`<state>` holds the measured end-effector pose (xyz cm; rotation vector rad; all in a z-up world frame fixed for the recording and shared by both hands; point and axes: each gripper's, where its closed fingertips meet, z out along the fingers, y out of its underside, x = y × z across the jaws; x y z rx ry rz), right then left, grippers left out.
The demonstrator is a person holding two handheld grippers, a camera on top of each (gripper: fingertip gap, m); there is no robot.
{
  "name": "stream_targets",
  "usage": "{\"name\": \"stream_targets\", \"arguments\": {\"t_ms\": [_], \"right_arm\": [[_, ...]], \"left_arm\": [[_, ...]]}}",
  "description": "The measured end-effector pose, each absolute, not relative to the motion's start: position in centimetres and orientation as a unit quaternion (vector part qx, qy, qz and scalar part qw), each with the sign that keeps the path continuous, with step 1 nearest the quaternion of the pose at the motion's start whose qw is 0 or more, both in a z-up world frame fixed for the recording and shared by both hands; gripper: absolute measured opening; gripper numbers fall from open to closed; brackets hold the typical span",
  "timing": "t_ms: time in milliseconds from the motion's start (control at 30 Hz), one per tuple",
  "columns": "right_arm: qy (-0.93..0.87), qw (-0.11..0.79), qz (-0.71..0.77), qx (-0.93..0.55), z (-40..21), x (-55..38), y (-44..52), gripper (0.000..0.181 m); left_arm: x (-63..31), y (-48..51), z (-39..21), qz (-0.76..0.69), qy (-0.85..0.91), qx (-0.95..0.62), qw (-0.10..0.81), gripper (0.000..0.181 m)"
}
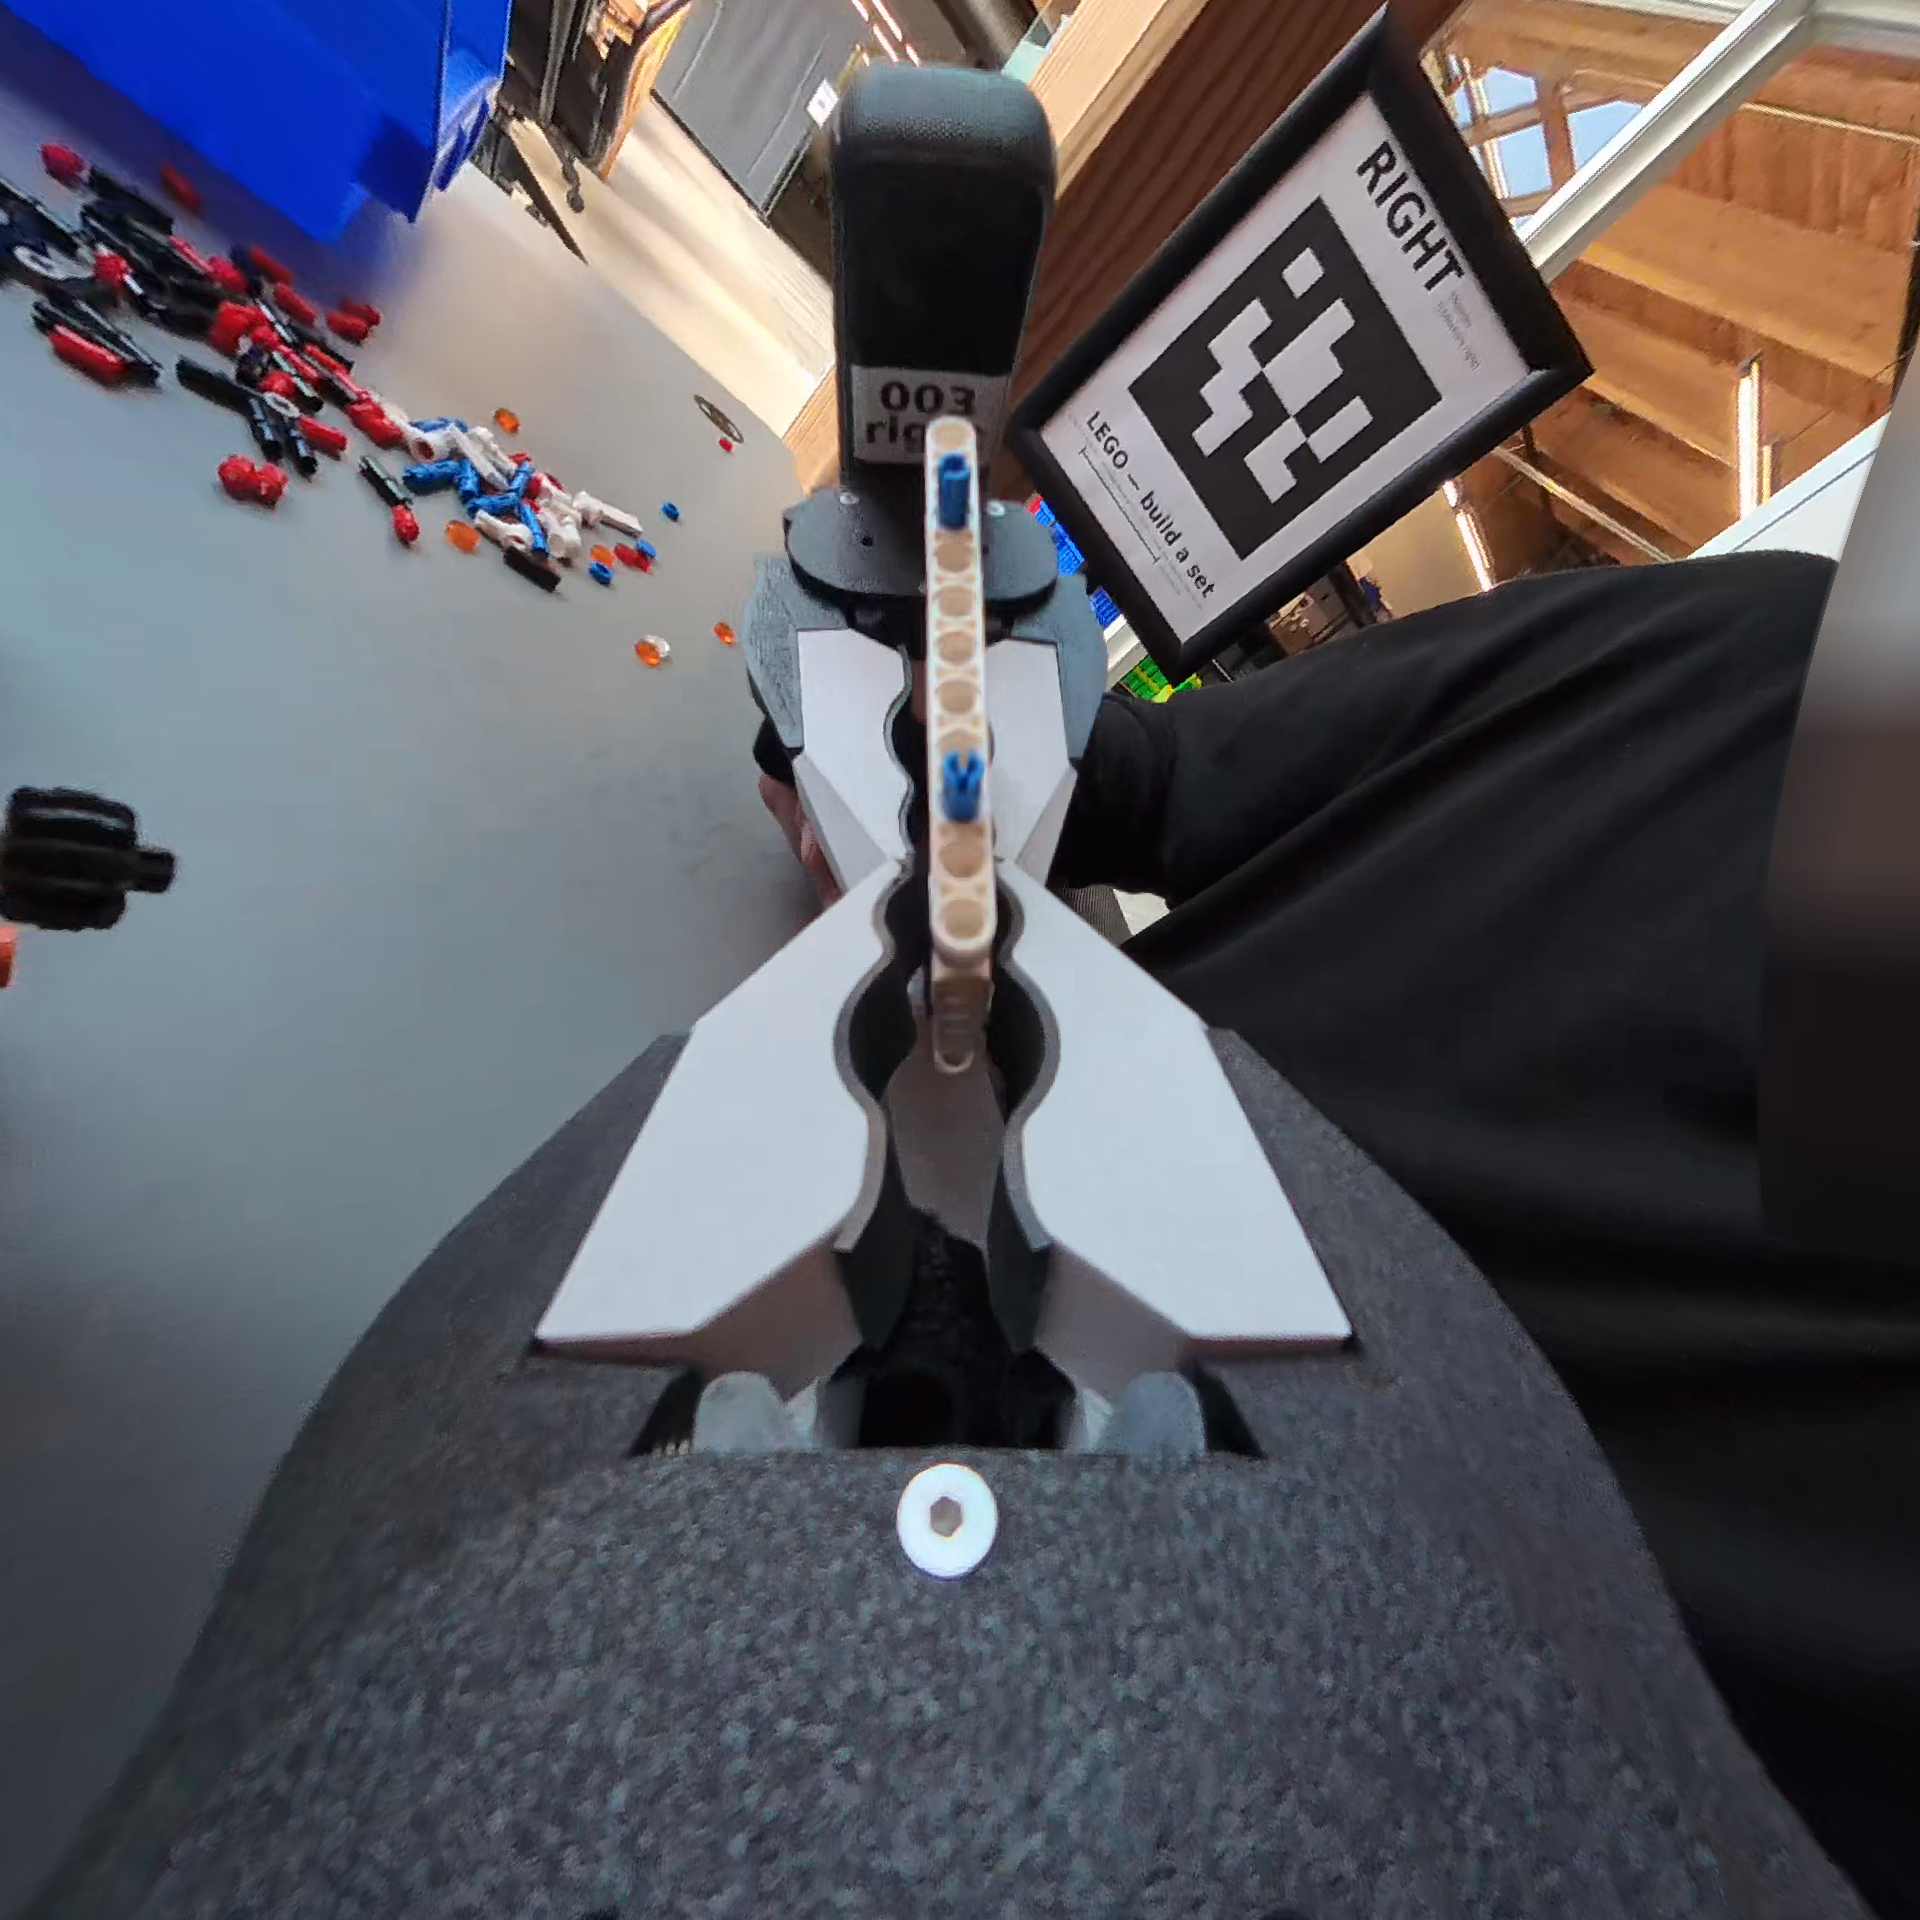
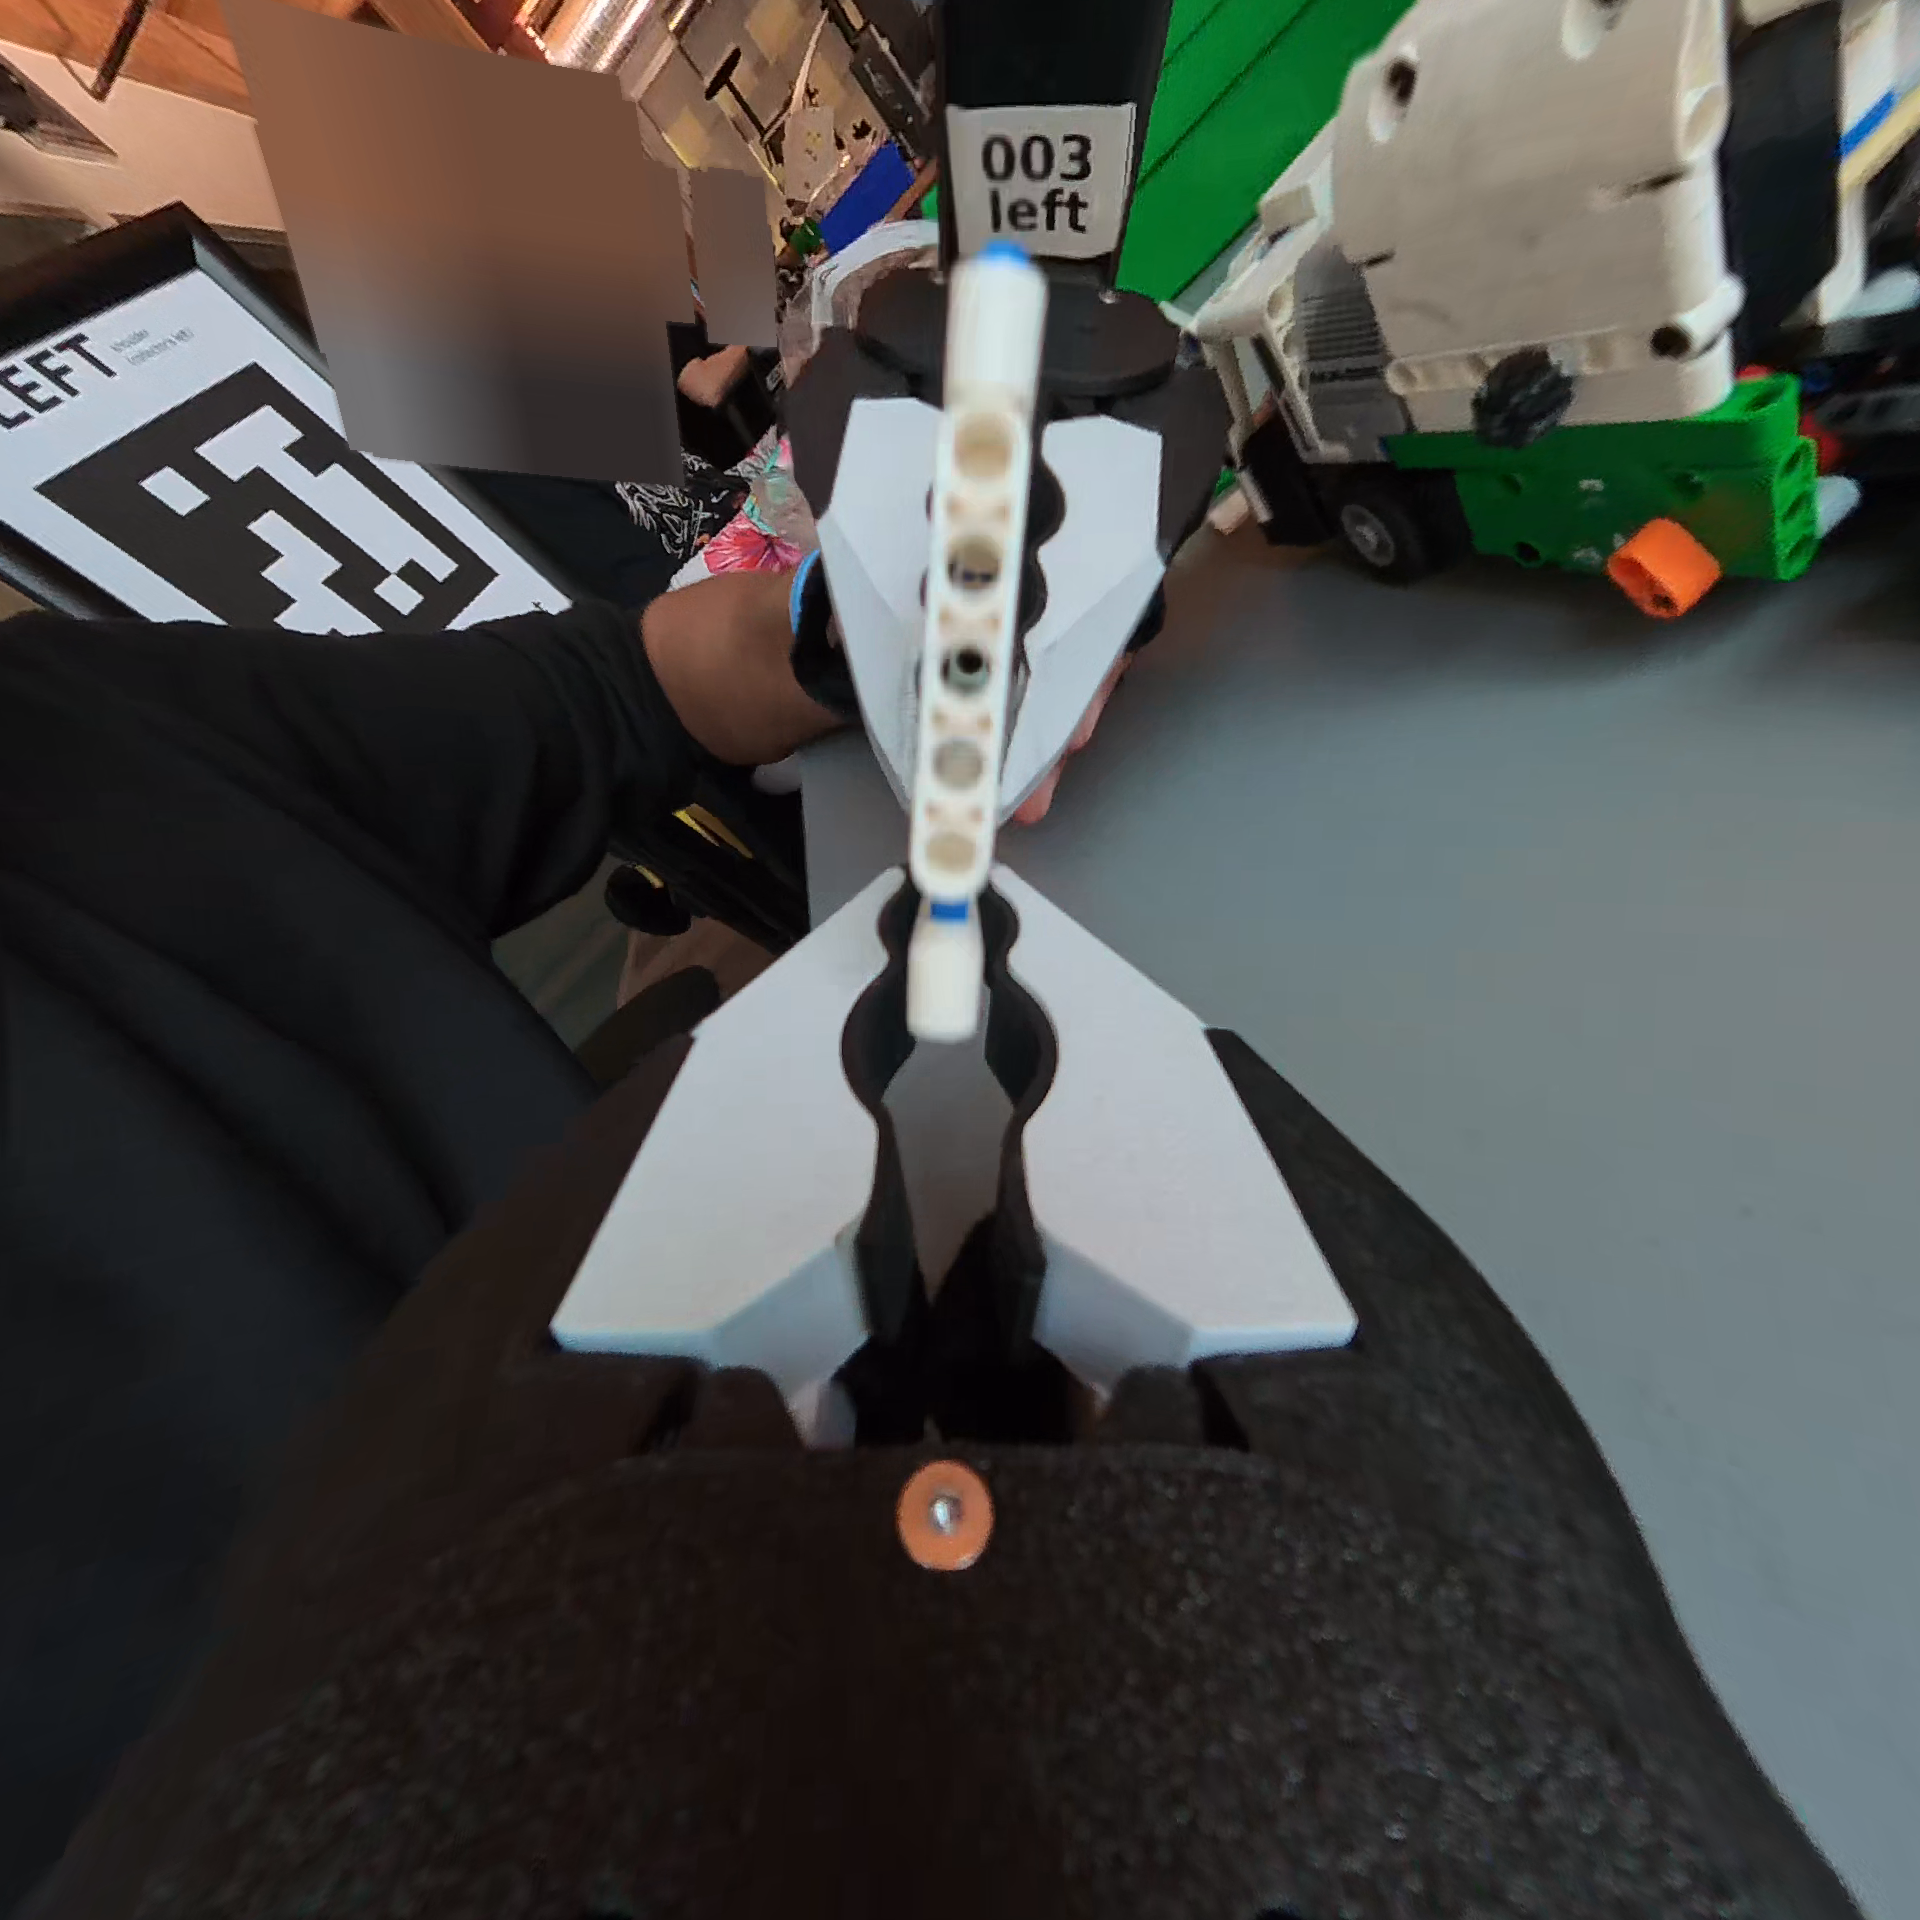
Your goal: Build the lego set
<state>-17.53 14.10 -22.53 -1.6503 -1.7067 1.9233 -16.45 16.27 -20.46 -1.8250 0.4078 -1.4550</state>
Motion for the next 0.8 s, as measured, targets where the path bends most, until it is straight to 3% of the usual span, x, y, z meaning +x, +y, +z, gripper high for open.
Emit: {"name": "stream_targets", "arguments": {"t_ms": [300, 500, 633, 800], "right_arm": [[-0.575, 0.149, 0.61, -0.524, -21.8, -17.9, 14.8, 0.011], [-0.738, 0.325, 0.338, -0.485, -22.8, -15.3, 17.8, 0.047], [-0.815, 0.465, 0.075, -0.337, -21.5, -15.1, 17.5, 0.06], [-0.858, 0.452, -0.006, -0.244, -21.7, -16.1, 15.7, 0.073]], "left_arm": [[-17.3, 16.5, -19.7, -0.574, 0.143, -0.712, 0.377, 0.006], [-17.9, 16.8, -22.4, -0.503, 0.126, -0.784, 0.343, 0.006], [-17.4, 16.6, -23.1, -0.493, 0.117, -0.802, 0.317, 0.006], [-16.4, 15.8, -24.3, -0.504, 0.118, -0.81, 0.274, 0.006]]}}
